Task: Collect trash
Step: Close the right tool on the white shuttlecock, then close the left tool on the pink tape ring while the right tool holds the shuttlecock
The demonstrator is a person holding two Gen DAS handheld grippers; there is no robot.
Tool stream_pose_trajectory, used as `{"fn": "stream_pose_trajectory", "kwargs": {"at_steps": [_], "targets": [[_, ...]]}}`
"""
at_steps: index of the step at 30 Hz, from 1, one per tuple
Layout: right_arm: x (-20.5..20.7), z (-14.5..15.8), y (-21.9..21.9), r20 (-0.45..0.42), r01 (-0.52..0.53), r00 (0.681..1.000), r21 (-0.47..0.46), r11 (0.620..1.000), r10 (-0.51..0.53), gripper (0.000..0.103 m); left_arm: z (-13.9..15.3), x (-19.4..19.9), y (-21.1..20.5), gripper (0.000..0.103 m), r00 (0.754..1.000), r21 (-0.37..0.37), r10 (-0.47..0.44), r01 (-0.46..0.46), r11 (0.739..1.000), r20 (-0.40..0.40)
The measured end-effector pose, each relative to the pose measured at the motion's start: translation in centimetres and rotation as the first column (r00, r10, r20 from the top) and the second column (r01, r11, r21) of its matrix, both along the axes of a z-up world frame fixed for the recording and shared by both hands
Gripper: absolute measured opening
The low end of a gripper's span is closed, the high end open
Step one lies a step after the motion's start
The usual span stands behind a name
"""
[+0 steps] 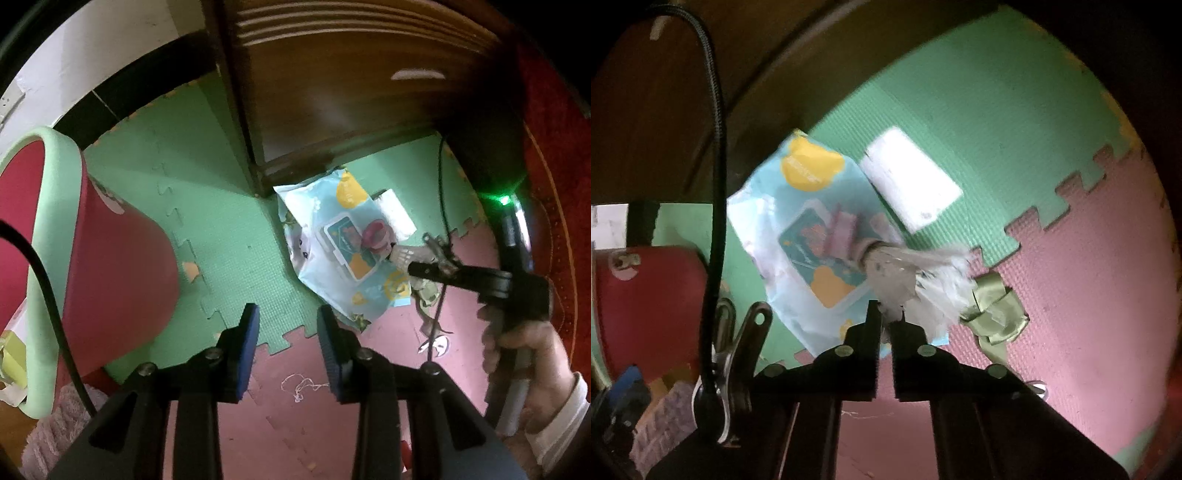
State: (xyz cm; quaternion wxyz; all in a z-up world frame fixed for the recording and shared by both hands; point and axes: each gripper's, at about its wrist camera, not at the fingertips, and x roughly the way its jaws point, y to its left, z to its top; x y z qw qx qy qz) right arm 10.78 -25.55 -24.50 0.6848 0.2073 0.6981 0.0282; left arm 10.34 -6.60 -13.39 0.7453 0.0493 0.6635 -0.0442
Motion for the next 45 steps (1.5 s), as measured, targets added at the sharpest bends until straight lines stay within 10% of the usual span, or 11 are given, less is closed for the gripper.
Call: {"fn": "stream_pose_trajectory", "kwargs": {"at_steps": [20, 45], "targets": [[-2.6, 9.4, -6.0, 0.094, 0.178, 0.978, 0.073, 0.981, -0.184, 0.003, -4.9, 0.6, -6.6, 0.038, 0.987, -0.031, -0.158, 0.158, 0.987, 0.006], [-2.0, 8.8, -7.3, 0.092, 0.243, 0.962, 0.148, 0.959, -0.258, 0.003, -16.1, 6.7, -13.6, 0.045, 0.991, -0.055, -0.132, 0.132, 0.990, 0.014]]}}
